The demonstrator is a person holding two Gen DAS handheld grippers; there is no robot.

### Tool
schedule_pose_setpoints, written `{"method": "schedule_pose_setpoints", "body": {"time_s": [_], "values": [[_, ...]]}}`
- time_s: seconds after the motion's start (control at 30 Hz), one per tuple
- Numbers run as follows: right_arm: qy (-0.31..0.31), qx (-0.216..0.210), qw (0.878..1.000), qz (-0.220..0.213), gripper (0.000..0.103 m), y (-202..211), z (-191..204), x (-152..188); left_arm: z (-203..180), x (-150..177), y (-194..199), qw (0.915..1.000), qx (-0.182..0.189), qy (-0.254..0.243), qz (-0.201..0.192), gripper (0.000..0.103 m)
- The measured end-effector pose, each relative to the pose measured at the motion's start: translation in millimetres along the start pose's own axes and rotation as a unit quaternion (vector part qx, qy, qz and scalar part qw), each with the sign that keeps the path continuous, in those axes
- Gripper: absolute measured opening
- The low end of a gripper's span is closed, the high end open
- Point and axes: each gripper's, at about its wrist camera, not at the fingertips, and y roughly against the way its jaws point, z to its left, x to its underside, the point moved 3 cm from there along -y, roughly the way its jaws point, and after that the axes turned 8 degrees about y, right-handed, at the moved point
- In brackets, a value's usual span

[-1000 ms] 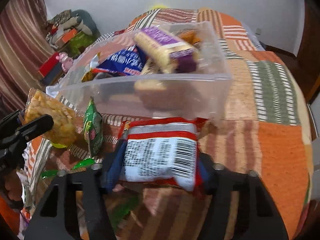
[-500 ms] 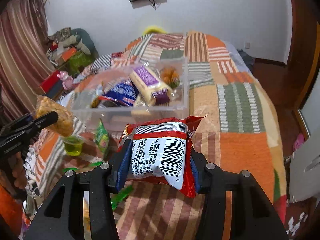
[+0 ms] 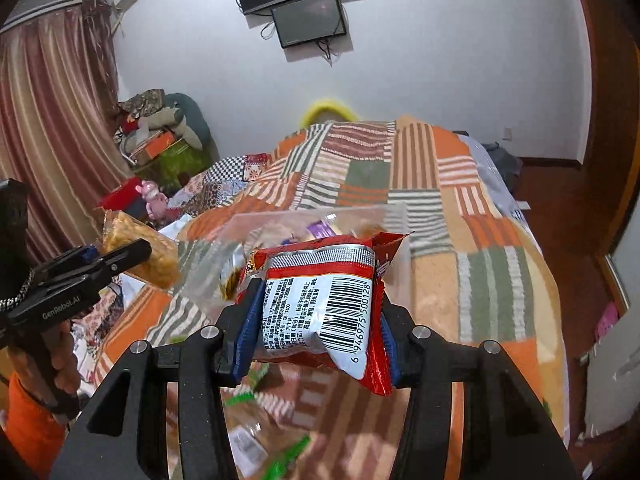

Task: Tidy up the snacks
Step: 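Carry puffed-snack bag into box with left gripper while right carries red-white bag in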

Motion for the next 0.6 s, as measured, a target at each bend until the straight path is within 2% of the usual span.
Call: {"method": "schedule_pose_setpoints", "body": {"time_s": [0.27, 0.6], "values": [[0.019, -0.007, 1.0, 0.016, 0.047, -47, 16, -11, 3, 0, -40, 0.9993, 0.008, 0.004, 0.038, 0.048], [0.031, 0.011, 0.999, 0.043, 0.047, -89, 17, -7, -1, 9, -88, 0.9973, 0.007, 0.0, 0.074, 0.048]]}}
